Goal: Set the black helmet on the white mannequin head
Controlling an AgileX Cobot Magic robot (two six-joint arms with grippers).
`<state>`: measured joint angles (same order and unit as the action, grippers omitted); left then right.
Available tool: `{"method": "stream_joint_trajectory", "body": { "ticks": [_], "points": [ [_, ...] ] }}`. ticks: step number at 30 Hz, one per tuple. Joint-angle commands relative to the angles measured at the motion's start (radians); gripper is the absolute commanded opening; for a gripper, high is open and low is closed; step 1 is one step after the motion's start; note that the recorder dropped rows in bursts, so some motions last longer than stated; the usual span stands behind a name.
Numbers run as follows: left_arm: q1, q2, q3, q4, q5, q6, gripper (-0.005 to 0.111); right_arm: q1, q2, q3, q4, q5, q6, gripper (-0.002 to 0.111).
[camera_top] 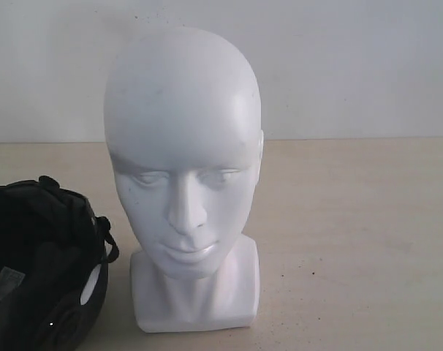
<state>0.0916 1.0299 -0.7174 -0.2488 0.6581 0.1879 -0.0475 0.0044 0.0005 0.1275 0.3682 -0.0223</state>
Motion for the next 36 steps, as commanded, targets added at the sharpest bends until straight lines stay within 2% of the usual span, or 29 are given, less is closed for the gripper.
{"method": "stream_joint_trajectory", "body": {
  "ticks": [1, 6, 13, 16, 23, 36],
  "points": [
    [-0.016, -0.066, -0.033, -0.181, 0.117, 0.226, 0.055, -0.002, -0.004, -0.001, -0.006, -0.007, -0.002, 0.0],
    [-0.112, -0.08, -0.035, -0.249, 0.251, 0.383, 0.055, -0.002, -0.004, -0.001, -0.006, -0.007, -0.002, 0.0],
    [-0.207, -0.08, -0.035, -0.253, 0.313, 0.392, 0.055, -0.002, -0.004, -0.001, -0.006, -0.007, -0.002, 0.0],
    [-0.221, -0.08, -0.035, -0.262, 0.354, 0.392, 0.056, -0.002, -0.004, -0.001, -0.006, -0.007, 0.0, 0.0],
    [-0.232, -0.08, -0.035, -0.267, 0.364, 0.364, 0.068, -0.002, -0.004, -0.001, -0.006, -0.007, -0.003, 0.0],
    [-0.232, 0.004, -0.035, -0.241, 0.356, 0.358, 0.069, -0.002, -0.004, -0.001, -0.006, -0.007, -0.003, 0.0]
  ]
}}
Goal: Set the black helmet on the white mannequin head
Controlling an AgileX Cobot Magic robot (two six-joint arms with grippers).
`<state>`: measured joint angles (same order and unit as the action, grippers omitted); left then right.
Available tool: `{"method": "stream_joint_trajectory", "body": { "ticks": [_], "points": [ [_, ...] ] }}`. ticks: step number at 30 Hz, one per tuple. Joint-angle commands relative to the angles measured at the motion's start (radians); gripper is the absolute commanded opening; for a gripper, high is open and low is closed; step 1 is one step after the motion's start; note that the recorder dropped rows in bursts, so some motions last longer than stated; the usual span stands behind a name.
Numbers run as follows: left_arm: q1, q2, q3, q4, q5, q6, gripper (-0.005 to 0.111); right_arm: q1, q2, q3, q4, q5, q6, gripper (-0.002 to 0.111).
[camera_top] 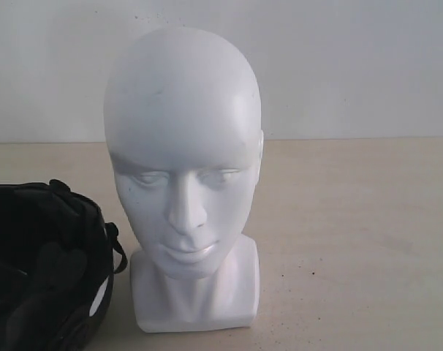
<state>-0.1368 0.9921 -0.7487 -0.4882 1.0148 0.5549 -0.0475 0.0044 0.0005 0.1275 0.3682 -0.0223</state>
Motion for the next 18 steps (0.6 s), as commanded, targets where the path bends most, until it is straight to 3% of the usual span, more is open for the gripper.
{"method": "stream_joint_trajectory", "body": {
  "ticks": [1, 8, 15, 18],
  "points": [
    [-0.004, 0.057, -0.004, -0.002, 0.002, -0.009, 0.069, -0.002, -0.004, -0.001, -0.006, -0.007, -0.003, 0.0],
    [-0.004, 0.135, -0.004, -0.007, -0.025, -0.009, 0.069, -0.002, -0.004, -0.001, -0.006, -0.007, -0.003, 0.0],
    [-0.004, 0.198, -0.004, -0.168, -0.002, 0.102, 0.069, -0.002, -0.004, -0.001, -0.006, -0.007, -0.003, 0.0],
    [-0.004, 0.207, -0.004, -0.172, -0.002, 0.111, 0.069, -0.002, -0.004, -0.001, -0.006, -0.007, -0.003, 0.0]
  ]
}}
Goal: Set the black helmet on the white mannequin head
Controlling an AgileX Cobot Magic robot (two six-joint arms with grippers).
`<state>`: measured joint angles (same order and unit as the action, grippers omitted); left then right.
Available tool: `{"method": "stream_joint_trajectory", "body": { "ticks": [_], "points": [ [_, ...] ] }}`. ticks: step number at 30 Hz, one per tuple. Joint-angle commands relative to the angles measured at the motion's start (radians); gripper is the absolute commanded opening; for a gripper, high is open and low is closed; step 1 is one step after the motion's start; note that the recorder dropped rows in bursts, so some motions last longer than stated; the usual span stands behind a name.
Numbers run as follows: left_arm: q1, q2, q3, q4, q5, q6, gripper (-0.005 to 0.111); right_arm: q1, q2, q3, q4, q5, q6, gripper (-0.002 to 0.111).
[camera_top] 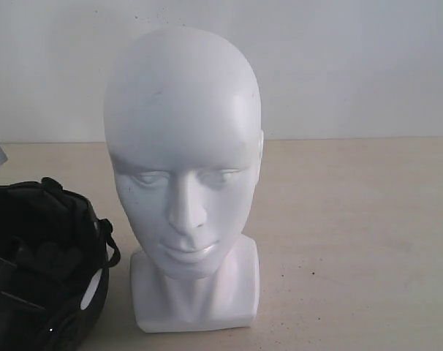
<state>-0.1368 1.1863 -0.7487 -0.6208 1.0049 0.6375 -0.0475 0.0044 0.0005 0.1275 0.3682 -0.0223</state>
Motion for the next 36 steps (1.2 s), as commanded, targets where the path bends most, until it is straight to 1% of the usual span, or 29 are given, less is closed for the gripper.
{"method": "stream_joint_trajectory", "body": {
  "ticks": [1, 6, 9, 13, 16, 22, 26, 32, 34, 36],
  "points": [
    [-0.004, 0.013, -0.004, -0.039, 0.007, 0.028, 0.069, -0.002, -0.004, -0.001, -0.006, -0.007, -0.003, 0.0],
    [-0.004, 0.013, -0.004, -0.032, -0.03, 0.036, 0.069, -0.002, -0.004, -0.001, -0.006, -0.012, -0.003, 0.0],
    [-0.008, 0.013, -0.004, -0.027, -0.019, 0.036, 0.069, -0.002, -0.004, -0.001, -0.006, -0.012, -0.003, 0.0],
    [-0.058, 0.013, 0.0, 0.014, -0.034, 0.036, 0.069, -0.002, -0.004, -0.001, -0.006, -0.012, -0.003, 0.0],
    [-0.085, 0.013, 0.007, 0.038, -0.082, 0.031, 0.069, -0.002, -0.004, -0.001, -0.006, -0.012, -0.003, 0.0],
    [-0.097, 0.013, 0.013, 0.118, -0.096, -0.043, 0.069, -0.002, -0.004, -0.001, -0.006, -0.012, -0.003, 0.0],
    [-0.097, 0.013, 0.046, 0.102, -0.096, -0.043, 0.069, -0.002, -0.004, -0.001, -0.006, -0.012, -0.003, 0.0],
    [-0.097, 0.013, 0.096, 0.055, -0.148, -0.031, 0.069, -0.002, -0.004, -0.001, -0.006, -0.012, -0.003, 0.0],
    [-0.124, 0.013, 0.108, 0.056, -0.153, -0.031, 0.069, -0.002, -0.004, -0.001, -0.006, -0.012, -0.003, 0.0],
    [-0.182, 0.013, 0.119, 0.059, -0.199, -0.04, 0.068, -0.002, -0.004, -0.001, -0.006, -0.012, -0.003, 0.0]
  ]
}}
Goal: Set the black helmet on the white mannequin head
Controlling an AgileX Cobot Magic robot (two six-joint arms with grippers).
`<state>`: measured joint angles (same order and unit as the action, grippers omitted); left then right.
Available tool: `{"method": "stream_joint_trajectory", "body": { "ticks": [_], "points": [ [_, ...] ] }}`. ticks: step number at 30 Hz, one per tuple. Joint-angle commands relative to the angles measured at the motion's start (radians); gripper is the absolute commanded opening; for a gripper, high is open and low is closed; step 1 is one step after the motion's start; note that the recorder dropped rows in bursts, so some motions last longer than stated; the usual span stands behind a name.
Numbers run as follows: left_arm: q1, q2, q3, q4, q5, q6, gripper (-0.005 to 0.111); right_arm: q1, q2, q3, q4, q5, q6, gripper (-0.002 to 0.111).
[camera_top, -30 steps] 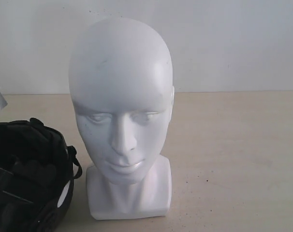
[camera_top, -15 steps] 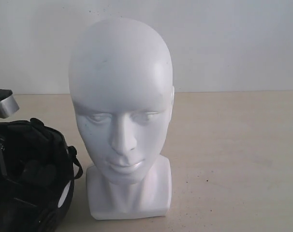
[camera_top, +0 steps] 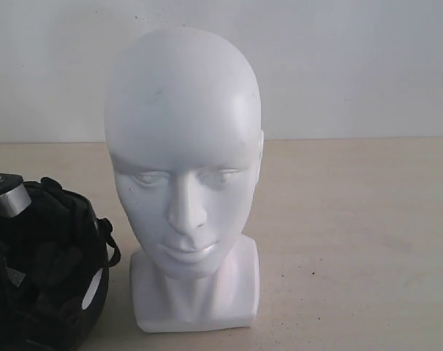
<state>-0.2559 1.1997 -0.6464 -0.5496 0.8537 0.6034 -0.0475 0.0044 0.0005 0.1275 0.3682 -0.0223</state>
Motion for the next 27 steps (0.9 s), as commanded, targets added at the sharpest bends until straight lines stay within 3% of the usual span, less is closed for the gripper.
{"method": "stream_joint_trajectory", "body": {
  "ticks": [1, 7, 27],
  "points": [
    [-0.095, -0.001, 0.018, -0.004, -0.088, -0.023, 0.068, -0.002, -0.004, -0.001, -0.006, -0.012, -0.003, 0.0],
    [-0.117, 0.008, 0.018, 0.151, -0.095, -0.165, 0.066, -0.002, -0.004, -0.001, -0.006, -0.012, -0.003, 0.0],
    [-0.117, 0.157, 0.025, 0.112, -0.125, -0.17, 0.064, -0.002, -0.004, -0.001, -0.006, -0.012, -0.003, 0.0]
  ]
}}
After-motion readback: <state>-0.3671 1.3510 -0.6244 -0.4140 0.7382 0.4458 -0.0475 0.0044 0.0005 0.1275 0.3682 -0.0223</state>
